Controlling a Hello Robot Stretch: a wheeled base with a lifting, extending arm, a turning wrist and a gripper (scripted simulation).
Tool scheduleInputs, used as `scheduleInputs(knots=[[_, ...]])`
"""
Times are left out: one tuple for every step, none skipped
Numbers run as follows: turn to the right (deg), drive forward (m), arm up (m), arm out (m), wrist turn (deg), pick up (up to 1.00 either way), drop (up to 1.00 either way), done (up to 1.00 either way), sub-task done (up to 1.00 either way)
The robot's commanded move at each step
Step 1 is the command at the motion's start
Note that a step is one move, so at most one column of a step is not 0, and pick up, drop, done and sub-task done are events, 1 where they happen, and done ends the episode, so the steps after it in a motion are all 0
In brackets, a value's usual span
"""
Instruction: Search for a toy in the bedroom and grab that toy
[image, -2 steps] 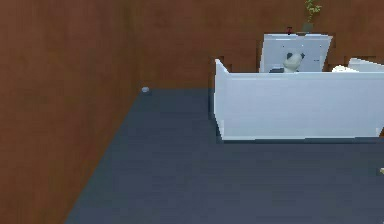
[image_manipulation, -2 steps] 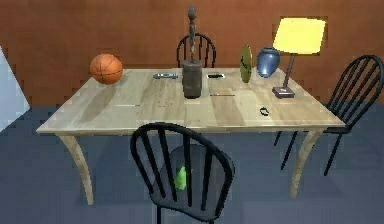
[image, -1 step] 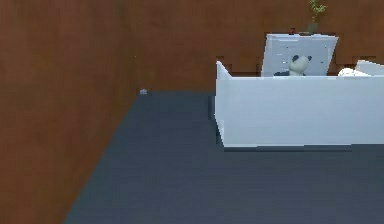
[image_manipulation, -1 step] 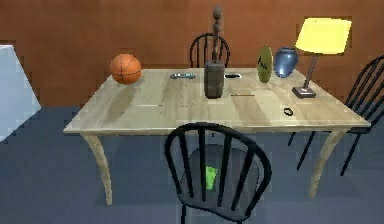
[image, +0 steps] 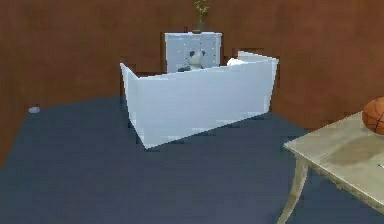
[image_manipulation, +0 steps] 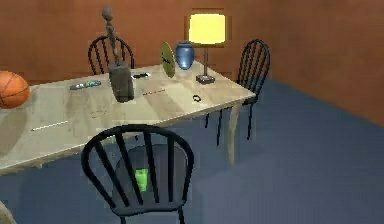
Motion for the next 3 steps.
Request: scheduleInputs(knots=[[0.0, 1.00, 0.00, 0.00, 0.0, 0.00, 0.00, 0.00, 0.00], [6.0, 0.00, 0.00, 0.00, 0.0, 0.00, 0.00, 0.00, 0.00], [0.0, 0.60, 0.00, 0.00, 0.0, 0.00, 0.00, 0.00, 0.00]])
